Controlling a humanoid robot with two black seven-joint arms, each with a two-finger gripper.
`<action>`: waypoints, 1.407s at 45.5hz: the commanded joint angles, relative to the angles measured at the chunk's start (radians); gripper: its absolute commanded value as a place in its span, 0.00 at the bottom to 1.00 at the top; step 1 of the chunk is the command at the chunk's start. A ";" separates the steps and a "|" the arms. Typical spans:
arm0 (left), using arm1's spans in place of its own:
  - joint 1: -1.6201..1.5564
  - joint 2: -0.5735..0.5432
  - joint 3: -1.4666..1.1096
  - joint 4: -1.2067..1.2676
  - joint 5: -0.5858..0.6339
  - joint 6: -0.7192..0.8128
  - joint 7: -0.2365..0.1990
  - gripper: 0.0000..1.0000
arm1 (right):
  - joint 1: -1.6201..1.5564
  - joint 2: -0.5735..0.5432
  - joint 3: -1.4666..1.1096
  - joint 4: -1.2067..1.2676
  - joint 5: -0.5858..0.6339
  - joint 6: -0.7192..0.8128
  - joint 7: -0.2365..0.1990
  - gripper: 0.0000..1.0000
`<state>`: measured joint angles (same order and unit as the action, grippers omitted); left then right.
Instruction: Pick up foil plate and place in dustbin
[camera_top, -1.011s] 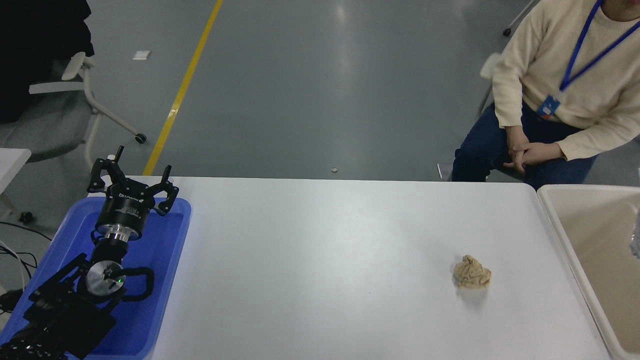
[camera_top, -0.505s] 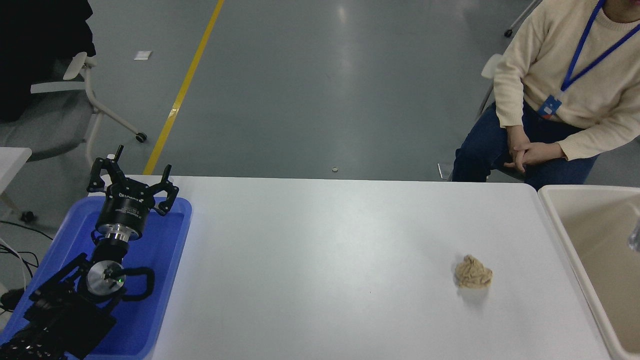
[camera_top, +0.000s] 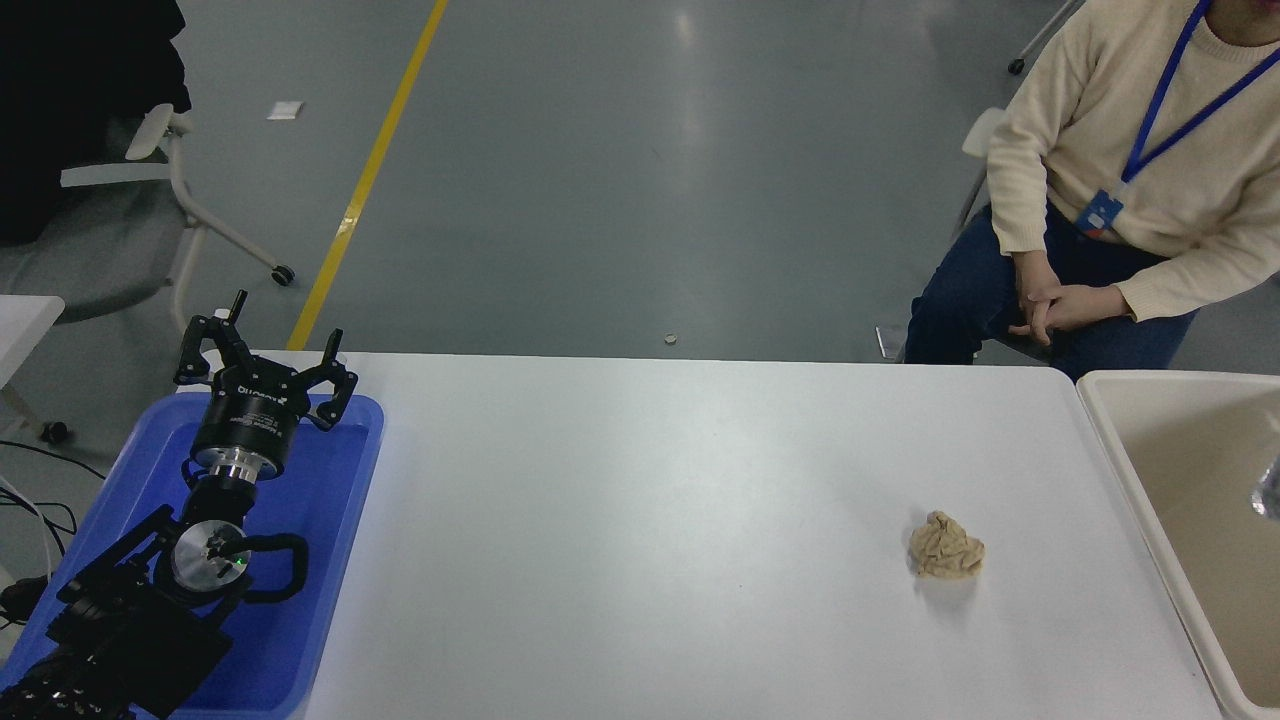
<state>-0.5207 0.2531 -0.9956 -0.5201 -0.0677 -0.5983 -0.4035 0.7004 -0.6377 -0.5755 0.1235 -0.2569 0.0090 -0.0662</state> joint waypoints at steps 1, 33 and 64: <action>-0.001 0.000 0.000 0.000 0.000 0.002 0.000 1.00 | -0.084 0.066 0.037 -0.081 0.001 -0.066 0.000 0.00; 0.001 0.000 0.000 0.000 0.000 0.000 0.000 1.00 | -0.073 0.059 0.039 -0.019 -0.007 -0.169 0.006 0.97; -0.001 0.000 0.000 0.000 0.000 0.002 0.000 1.00 | 0.143 -0.212 0.005 0.522 -0.062 -0.155 0.005 0.99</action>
<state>-0.5207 0.2531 -0.9956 -0.5200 -0.0678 -0.5970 -0.4035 0.7595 -0.7592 -0.5518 0.4416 -0.2812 -0.1541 -0.0614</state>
